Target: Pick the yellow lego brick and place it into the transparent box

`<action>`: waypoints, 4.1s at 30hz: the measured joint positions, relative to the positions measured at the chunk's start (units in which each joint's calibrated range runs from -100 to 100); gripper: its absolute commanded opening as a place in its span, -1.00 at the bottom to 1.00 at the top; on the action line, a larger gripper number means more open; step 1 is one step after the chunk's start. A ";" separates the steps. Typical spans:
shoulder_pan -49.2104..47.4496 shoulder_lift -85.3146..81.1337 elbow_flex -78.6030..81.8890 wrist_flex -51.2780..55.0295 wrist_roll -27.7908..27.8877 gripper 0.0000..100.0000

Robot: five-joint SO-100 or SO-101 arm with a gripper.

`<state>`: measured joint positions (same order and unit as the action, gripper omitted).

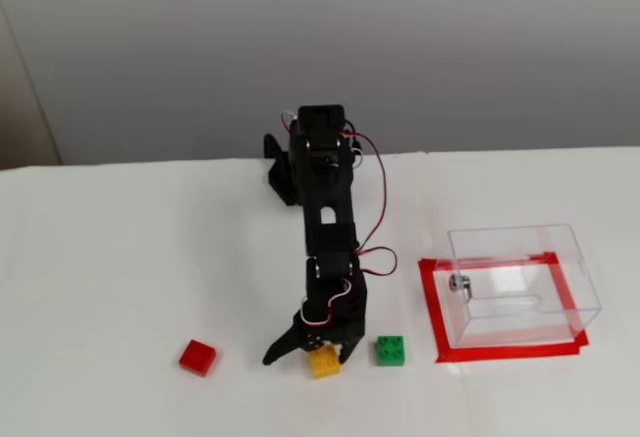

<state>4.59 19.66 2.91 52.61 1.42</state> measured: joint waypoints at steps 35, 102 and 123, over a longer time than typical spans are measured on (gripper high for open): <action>0.00 0.17 -0.62 3.34 0.10 -0.82; -56.52 -30.61 -4.41 4.97 -0.10 -0.83; -54.49 -30.70 -1.59 4.97 0.15 -0.29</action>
<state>-49.89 -11.04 1.32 57.58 1.56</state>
